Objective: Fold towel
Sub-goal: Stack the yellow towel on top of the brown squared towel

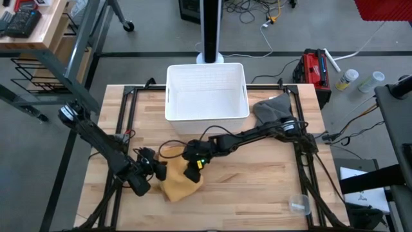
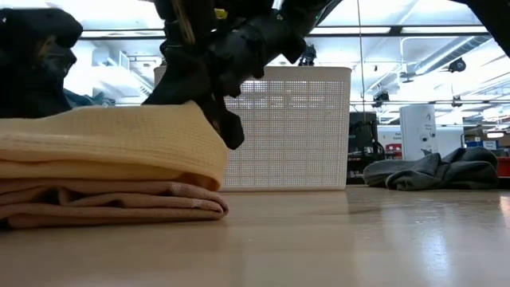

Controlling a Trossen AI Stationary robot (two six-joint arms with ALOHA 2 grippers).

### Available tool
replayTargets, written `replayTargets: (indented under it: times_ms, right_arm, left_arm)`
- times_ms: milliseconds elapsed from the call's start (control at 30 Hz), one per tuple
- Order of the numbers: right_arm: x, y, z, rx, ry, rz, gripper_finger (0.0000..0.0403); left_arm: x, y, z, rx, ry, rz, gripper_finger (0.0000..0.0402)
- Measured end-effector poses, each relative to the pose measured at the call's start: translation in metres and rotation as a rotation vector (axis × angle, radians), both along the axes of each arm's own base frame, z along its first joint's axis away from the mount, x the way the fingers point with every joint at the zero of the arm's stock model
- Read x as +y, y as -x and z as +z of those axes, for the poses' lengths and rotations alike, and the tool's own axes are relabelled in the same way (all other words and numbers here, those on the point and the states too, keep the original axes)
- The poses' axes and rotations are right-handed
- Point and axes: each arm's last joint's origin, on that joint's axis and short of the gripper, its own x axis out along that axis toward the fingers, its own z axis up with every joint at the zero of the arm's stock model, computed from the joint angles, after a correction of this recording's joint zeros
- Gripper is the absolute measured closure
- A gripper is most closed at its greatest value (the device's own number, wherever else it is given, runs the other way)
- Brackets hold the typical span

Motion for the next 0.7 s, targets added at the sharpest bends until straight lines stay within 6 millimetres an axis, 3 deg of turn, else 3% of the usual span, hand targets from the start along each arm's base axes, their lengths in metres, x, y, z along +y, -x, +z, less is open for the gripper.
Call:
replayTargets:
  times_ms: [300,467,700]
  right_arm:
    - [-0.001,0.0,0.0,-0.003,0.007,-0.008,0.0392]
    - [0.001,-0.001,0.002,-0.036,0.029,0.026,0.0395]
    - [-0.002,0.006,0.047,-0.155,-0.071,0.172,0.0395]
  left_arm:
    - [0.0,0.0,0.002,0.02,0.037,-0.008,0.0365]
    - [-0.003,0.004,0.015,0.146,0.132,-0.099,0.0321]
    - [-0.005,0.004,0.054,0.161,0.078,-0.23,0.0254]
